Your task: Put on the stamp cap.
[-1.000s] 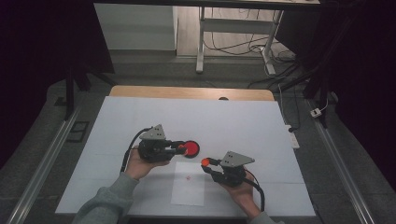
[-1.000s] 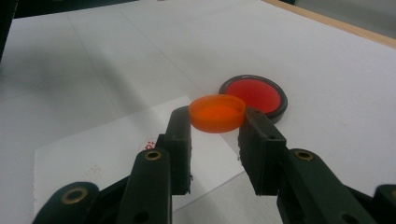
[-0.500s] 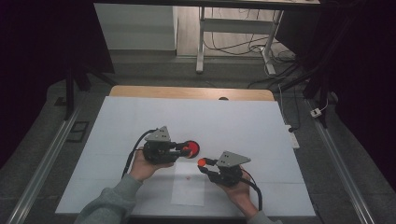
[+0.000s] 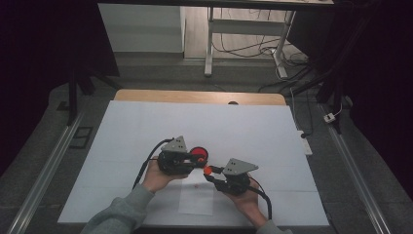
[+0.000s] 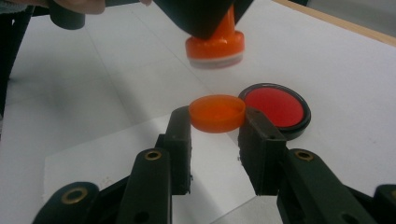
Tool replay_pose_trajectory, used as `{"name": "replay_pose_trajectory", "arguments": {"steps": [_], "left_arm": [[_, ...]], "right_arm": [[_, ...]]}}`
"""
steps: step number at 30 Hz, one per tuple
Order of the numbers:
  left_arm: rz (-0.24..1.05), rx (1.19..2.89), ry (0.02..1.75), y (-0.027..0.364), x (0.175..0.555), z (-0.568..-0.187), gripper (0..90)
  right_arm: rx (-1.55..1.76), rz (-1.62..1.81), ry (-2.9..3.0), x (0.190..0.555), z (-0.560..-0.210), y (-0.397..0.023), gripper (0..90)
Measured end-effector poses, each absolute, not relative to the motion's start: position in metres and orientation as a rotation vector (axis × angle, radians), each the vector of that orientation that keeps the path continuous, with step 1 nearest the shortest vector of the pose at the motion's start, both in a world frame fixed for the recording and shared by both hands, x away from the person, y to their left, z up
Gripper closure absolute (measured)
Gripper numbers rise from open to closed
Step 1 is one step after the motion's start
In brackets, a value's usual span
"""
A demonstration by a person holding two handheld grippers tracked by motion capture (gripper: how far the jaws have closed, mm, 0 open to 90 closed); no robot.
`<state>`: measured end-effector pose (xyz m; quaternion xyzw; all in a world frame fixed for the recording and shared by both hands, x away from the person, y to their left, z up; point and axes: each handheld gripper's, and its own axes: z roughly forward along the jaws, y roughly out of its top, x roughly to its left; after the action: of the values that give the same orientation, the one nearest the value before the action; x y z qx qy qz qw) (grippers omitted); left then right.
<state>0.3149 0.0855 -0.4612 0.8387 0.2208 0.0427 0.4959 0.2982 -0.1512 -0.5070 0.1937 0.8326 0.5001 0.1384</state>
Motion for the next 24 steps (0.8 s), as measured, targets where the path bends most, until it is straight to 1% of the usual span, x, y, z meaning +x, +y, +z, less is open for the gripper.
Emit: {"name": "replay_pose_trajectory", "arguments": {"steps": [24], "left_arm": [[0.089, 2.060, 0.519, 0.0758, 0.3141, -0.4681, 72.2]], "right_arm": [[0.556, 1.441, 2.416, 0.2986, -0.5062, -0.1505, 64.6]]}}
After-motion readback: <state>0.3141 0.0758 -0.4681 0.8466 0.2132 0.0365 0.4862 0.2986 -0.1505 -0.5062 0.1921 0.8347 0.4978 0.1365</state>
